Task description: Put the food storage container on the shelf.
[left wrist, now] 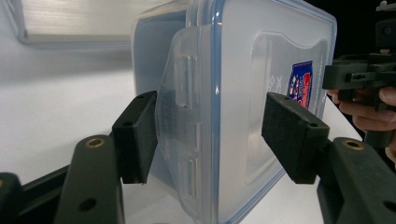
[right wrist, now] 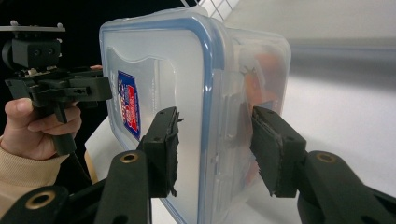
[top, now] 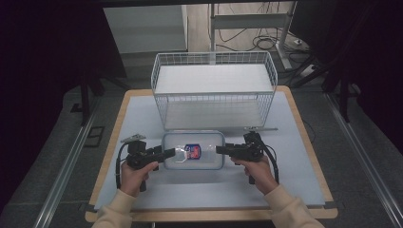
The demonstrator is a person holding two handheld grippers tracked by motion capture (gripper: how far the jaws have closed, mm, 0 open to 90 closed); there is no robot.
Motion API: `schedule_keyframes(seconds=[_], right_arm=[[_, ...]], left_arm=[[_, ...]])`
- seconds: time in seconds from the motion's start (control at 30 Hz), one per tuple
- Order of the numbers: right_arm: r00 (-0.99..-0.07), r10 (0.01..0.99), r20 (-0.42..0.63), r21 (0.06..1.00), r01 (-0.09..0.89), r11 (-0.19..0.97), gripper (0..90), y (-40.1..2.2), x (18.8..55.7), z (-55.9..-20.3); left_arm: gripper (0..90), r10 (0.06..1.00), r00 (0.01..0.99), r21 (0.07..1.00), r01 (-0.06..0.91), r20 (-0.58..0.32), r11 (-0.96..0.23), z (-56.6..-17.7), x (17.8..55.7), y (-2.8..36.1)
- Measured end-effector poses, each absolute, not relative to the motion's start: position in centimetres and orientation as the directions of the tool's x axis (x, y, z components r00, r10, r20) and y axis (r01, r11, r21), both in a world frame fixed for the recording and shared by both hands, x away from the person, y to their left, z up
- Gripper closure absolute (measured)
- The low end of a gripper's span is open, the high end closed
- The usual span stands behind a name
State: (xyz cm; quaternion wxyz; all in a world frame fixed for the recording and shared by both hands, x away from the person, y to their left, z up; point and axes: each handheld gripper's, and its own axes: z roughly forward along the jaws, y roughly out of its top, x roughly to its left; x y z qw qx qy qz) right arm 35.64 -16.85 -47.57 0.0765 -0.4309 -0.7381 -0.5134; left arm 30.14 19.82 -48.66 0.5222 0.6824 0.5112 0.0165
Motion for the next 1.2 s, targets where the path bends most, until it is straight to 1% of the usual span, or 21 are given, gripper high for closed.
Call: schedule_keyframes(seconds=[0.37,0.7,0.93,1.2], right_arm=[[-0.639,0.566,0.521,0.728,0.679,0.097,52.6,-17.8,35.5,-46.0],[-0.644,0.578,0.502,0.751,0.655,0.077,52.6,-19.0,35.7,-44.5],[-0.661,0.589,0.464,0.781,0.62,0.079,52.6,-19.7,35.9,-42.1],[-0.671,0.594,0.444,0.8,0.596,0.074,52.5,-20.3,36.1,-39.8]], left_arm=[[38.2,0.704,0.495,0.741,0.668,-0.509,0.067,-47.7,30.4,19.0],[38.2,0.696,0.514,0.751,0.658,-0.502,0.055,-46.2,31.4,17.7],[38.2,0.682,0.536,0.766,0.64,-0.498,0.056,-44.2,32.1,17.0],[38.2,0.68,0.558,0.788,0.614,-0.477,0.049,-42.0,32.8,16.5]])
